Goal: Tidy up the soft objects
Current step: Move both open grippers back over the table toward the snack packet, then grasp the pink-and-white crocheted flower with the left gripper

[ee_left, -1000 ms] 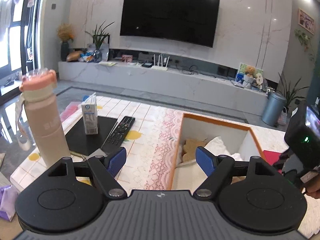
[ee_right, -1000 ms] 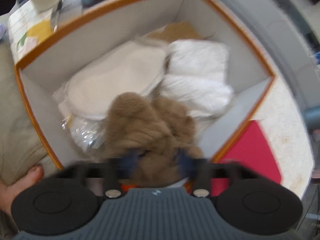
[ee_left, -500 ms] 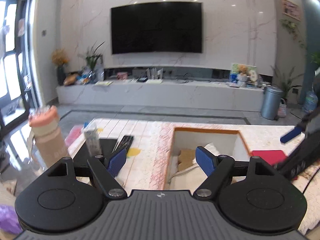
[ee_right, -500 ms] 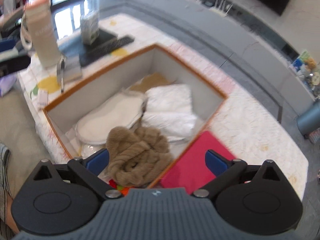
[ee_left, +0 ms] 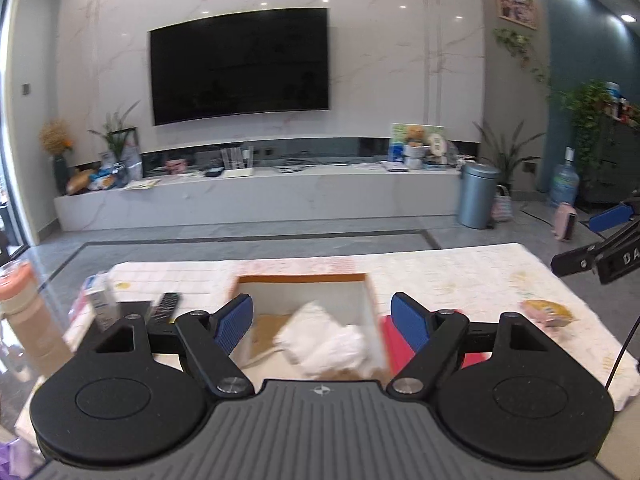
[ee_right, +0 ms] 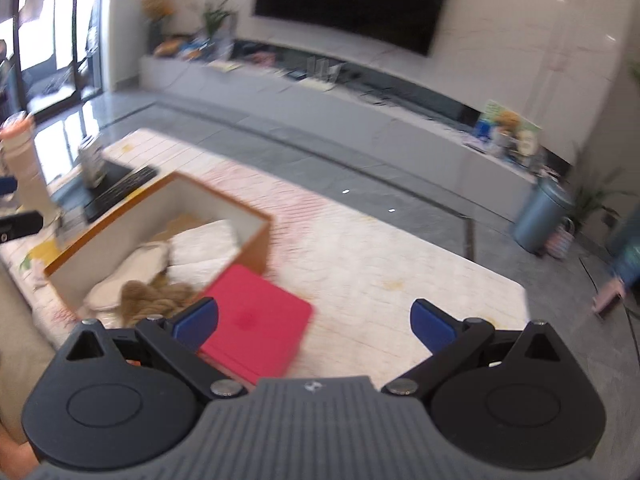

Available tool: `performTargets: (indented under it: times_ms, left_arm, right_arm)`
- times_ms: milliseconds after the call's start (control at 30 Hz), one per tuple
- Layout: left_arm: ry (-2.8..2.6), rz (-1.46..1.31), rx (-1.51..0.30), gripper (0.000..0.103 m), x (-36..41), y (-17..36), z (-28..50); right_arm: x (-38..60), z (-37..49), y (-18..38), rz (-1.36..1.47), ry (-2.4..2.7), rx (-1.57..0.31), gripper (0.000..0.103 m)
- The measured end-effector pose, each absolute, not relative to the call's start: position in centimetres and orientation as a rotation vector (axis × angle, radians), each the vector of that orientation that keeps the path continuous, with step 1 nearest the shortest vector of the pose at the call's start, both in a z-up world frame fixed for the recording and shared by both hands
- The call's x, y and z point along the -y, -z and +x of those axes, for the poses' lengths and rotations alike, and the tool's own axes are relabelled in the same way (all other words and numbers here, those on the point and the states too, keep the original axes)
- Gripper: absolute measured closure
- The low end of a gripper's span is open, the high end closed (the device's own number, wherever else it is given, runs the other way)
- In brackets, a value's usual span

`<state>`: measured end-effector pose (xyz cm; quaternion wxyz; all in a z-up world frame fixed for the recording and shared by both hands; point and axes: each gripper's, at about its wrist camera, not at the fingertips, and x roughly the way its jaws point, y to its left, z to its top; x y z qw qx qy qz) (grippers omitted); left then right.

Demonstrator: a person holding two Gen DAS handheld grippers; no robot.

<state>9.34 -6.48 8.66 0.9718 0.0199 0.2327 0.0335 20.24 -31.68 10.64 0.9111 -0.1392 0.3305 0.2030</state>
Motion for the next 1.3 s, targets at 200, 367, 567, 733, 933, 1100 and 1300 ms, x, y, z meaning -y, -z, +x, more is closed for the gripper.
performTargets:
  times_ms: [200,367,567,733,933,1100,1300]
  left_arm:
    - [0.019,0.080,-0.493,0.010,12.6,-6.4,11.6]
    - [0.113,0.143,-0.531,0.010,17.9,-3.1,13.5]
    - [0.212,0.191,-0.567,0.010,23.6,0.4,15.9]
    - [0.295,0.231,-0.631,0.010,28.4,4.4,17.6]
    - [0.338,0.268,-0.593,0.010,31.8,8.3,18.7]
    - [0.377,0.216,-0.557,0.010,33.1,10.5,19.9]
    - [0.414,0.175,-0.545,0.010,34.5,12.6,21.9]
  right_arm:
    - [41.1,19.1,-9.2,-0.014,-0.253,-0.577,0.003]
    - [46.0,20.4,-6.0,-0.059,-0.083,-0.592,0.003]
    - [50.5,24.0,-2.6,0.061,-0.003,-0.604,0.003]
    - [51.9,26.2,0.3,0.113,0.031,-0.628,0.003]
    - [53.2,26.4,4.6,0.239,0.001,-0.656,0.003]
    - [53.6,27.5,5.8,0.277,-0.049,-0.606,0.003]
    - [53.3,28.2,6.2,0.354,-0.047,-0.604,0.003]
